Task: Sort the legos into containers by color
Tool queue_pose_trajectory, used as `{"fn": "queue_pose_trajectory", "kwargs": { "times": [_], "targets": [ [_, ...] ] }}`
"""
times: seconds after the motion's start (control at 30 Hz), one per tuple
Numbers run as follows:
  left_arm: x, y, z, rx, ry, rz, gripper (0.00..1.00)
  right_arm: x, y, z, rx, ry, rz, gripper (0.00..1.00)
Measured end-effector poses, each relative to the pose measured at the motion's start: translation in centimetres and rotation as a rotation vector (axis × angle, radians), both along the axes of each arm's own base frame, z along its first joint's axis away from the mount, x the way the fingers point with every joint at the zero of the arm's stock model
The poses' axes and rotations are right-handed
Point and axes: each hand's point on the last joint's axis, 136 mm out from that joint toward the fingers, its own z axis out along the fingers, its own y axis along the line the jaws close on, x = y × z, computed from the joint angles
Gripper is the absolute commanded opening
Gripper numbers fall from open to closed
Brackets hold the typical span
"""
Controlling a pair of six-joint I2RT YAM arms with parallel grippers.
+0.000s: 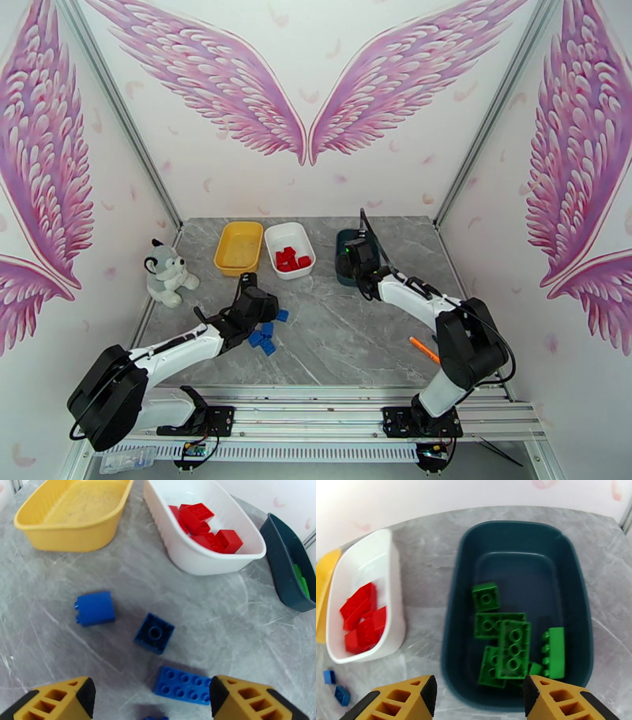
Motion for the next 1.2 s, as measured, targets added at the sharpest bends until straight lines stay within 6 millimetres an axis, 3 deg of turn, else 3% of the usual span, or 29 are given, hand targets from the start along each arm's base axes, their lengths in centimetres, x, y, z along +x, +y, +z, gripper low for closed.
{"fn": "queue_pose_trajectory", "kwargs": {
  "times": [0.2,0.43,0.67,1.2],
  "targets": [
    [-0.2,0.3,-0.8,0.013,0.022,0.006,0.80,-3.7,4.1,1.2,0.050,-0.019,0.144,0.68],
    [1.2,0.7,-3.3,0.041,0.104,0.015,0.77,-8.2,7.1,-0.1,0.051,0.008,0.267,0.69],
    [3.3,-0.9,-4.4,0.052,0.138,-0.010,0.75,-10.3,7.5,-0.6,0.057,0.020,0.305,0.70],
    [6.7,-2.6,-6.2,0.086,0.175,-0.029,0.62,-11.1,7.1,-0.4,0.071,0.007,0.309,0.71]
  ]
}}
